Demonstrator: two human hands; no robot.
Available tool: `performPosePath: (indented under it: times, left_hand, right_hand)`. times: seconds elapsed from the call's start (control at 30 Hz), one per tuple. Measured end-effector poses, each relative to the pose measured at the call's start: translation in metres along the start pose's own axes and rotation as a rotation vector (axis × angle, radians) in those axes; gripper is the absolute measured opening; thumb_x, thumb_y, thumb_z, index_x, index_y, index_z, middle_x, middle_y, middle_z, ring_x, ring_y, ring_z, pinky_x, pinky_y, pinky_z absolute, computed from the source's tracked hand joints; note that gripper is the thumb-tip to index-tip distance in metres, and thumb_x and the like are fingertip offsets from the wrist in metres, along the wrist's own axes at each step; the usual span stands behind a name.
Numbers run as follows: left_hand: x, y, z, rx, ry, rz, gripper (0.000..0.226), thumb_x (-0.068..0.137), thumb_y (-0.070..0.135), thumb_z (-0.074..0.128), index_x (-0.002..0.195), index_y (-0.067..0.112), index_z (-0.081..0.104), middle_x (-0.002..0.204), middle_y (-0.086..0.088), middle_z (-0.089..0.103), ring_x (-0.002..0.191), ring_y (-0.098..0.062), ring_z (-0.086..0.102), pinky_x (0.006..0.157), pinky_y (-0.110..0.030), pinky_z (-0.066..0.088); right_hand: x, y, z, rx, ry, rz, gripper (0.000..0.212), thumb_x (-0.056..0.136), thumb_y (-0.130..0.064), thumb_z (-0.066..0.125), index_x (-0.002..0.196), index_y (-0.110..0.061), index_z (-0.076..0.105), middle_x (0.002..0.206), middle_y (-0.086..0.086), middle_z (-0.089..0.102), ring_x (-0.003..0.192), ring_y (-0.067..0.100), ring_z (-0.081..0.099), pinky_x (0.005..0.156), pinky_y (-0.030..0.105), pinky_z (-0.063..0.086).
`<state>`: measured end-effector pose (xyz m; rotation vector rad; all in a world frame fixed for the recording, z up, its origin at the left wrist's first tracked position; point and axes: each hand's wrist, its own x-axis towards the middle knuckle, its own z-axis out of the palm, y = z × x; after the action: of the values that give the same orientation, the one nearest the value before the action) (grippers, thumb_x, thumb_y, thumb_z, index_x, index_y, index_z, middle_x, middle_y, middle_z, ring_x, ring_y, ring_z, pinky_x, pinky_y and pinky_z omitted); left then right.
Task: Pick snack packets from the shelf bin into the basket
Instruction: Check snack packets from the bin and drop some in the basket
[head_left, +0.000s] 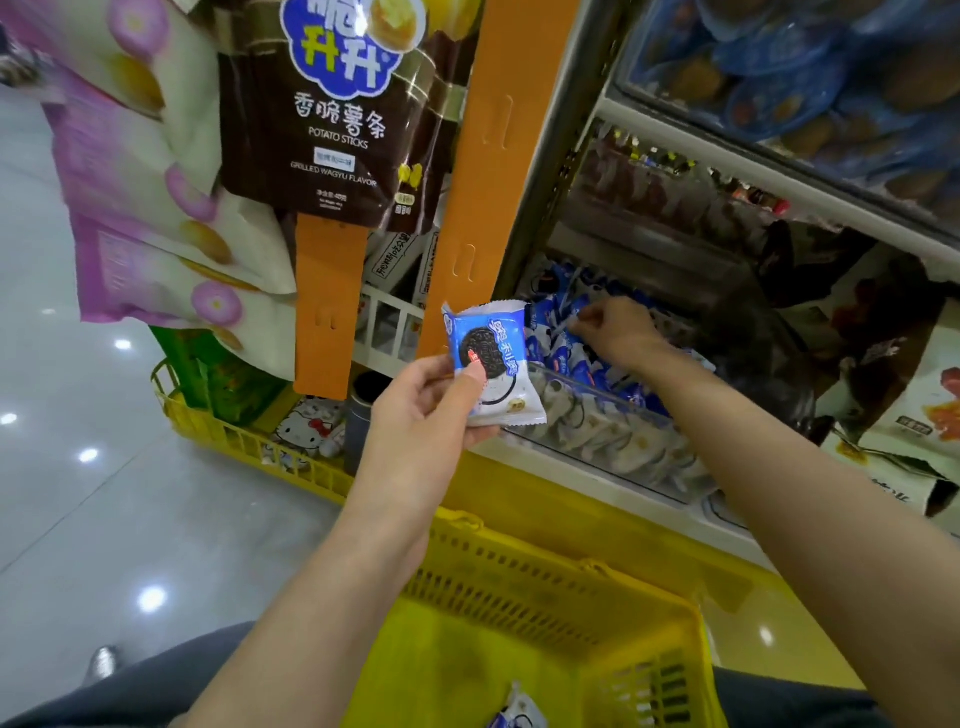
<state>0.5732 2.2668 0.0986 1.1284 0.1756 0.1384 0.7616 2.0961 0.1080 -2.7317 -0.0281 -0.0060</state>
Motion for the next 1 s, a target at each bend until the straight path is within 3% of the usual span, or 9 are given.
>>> performPosePath:
  times: [0.2, 0.3, 0.47, 0.57, 0.67, 0.77, 0.87, 0.93, 1.0]
  left_hand:
    - [-0.001, 0.002, -0.005, 0.021, 0.007, -0.019, 0.016, 0.091, 0.022, 0.055, 0.106, 0.02, 0.058, 0.085, 0.006, 0.071, 0.081, -0.005, 0.069, 0.071, -0.023, 0.057]
    - [-0.003, 0.003, -0.007, 0.048, 0.003, -0.016, 0.019, 0.091, 0.023, 0.054, 0.11, 0.02, 0.057, 0.097, 0.003, 0.068, 0.087, -0.007, 0.068, 0.075, -0.022, 0.056]
    - [-0.007, 0.0, -0.009, 0.1, -0.025, -0.013, 0.025, 0.093, 0.023, 0.05, 0.118, 0.02, 0.055, 0.107, 0.001, 0.065, 0.096, -0.007, 0.064, 0.078, -0.022, 0.053]
    - [-0.011, -0.002, -0.007, 0.12, -0.06, 0.006, 0.021, 0.094, 0.023, 0.049, 0.114, 0.024, 0.056, 0.104, 0.005, 0.066, 0.092, -0.002, 0.065, 0.077, -0.019, 0.054]
    - [-0.013, -0.004, -0.004, 0.142, -0.078, 0.029, 0.013, 0.094, 0.025, 0.049, 0.099, 0.035, 0.055, 0.089, 0.017, 0.069, 0.082, 0.007, 0.063, 0.074, -0.016, 0.054]
    - [-0.015, -0.007, -0.001, 0.17, -0.075, 0.033, 0.008, 0.093, 0.03, 0.047, 0.095, 0.038, 0.05, 0.075, 0.03, 0.065, 0.075, 0.015, 0.059, 0.07, -0.012, 0.05]
    - [-0.019, -0.011, 0.003, 0.146, -0.066, -0.001, 0.009, 0.093, 0.032, 0.048, 0.099, 0.036, 0.054, 0.068, 0.021, 0.061, 0.071, 0.009, 0.057, 0.075, -0.019, 0.047]
    - [-0.024, -0.014, 0.007, 0.146, -0.096, -0.014, 0.017, 0.093, 0.032, 0.047, 0.108, 0.03, 0.056, 0.067, 0.021, 0.058, 0.071, 0.006, 0.055, 0.077, -0.02, 0.046]
    - [-0.028, -0.018, 0.011, 0.165, -0.14, -0.025, 0.027, 0.094, 0.03, 0.046, 0.118, 0.021, 0.055, 0.081, 0.018, 0.063, 0.08, 0.003, 0.057, 0.08, -0.021, 0.046]
  right_hand:
    - [0.007, -0.008, 0.002, -0.052, -0.007, -0.007, 0.024, 0.086, -0.033, 0.063, 0.08, -0.01, 0.066, 0.088, 0.012, 0.068, 0.068, 0.016, 0.052, 0.068, 0.028, 0.04]
    - [0.006, -0.01, 0.002, -0.078, 0.042, -0.027, 0.015, 0.087, -0.029, 0.062, 0.082, -0.014, 0.061, 0.081, 0.006, 0.062, 0.071, 0.015, 0.051, 0.07, 0.029, 0.041]
    - [-0.003, -0.012, -0.015, 0.151, 0.271, -0.076, 0.005, 0.09, -0.015, 0.056, 0.09, -0.012, 0.059, 0.07, -0.006, 0.052, 0.068, 0.009, 0.051, 0.07, 0.027, 0.044]
    - [-0.023, -0.015, -0.032, 0.281, 0.487, -0.174, 0.013, 0.09, -0.018, 0.056, 0.098, -0.009, 0.06, 0.085, -0.003, 0.058, 0.078, 0.007, 0.053, 0.072, 0.019, 0.043]
    - [-0.053, -0.02, -0.049, 0.418, 0.601, -0.283, 0.007, 0.09, -0.021, 0.058, 0.092, -0.015, 0.055, 0.082, -0.01, 0.056, 0.072, 0.001, 0.053, 0.064, 0.01, 0.044]
    - [-0.09, -0.021, -0.056, 0.566, 0.511, -0.369, 0.009, 0.089, -0.018, 0.06, 0.085, -0.02, 0.052, 0.079, -0.006, 0.058, 0.071, 0.006, 0.058, 0.064, 0.02, 0.051]
    - [-0.125, -0.017, -0.046, 0.6, 0.32, -0.389, 0.019, 0.087, -0.01, 0.061, 0.078, -0.025, 0.052, 0.078, -0.003, 0.06, 0.071, 0.012, 0.059, 0.067, 0.032, 0.054]
    - [-0.144, -0.012, -0.034, 0.625, 0.193, -0.349, 0.02, 0.086, -0.01, 0.062, 0.076, -0.025, 0.053, 0.072, -0.005, 0.06, 0.065, 0.009, 0.058, 0.065, 0.032, 0.053]
    - [-0.157, -0.008, -0.024, 0.675, 0.089, -0.29, 0.018, 0.087, -0.01, 0.061, 0.076, -0.022, 0.054, 0.069, -0.005, 0.061, 0.059, 0.007, 0.058, 0.059, 0.028, 0.054]
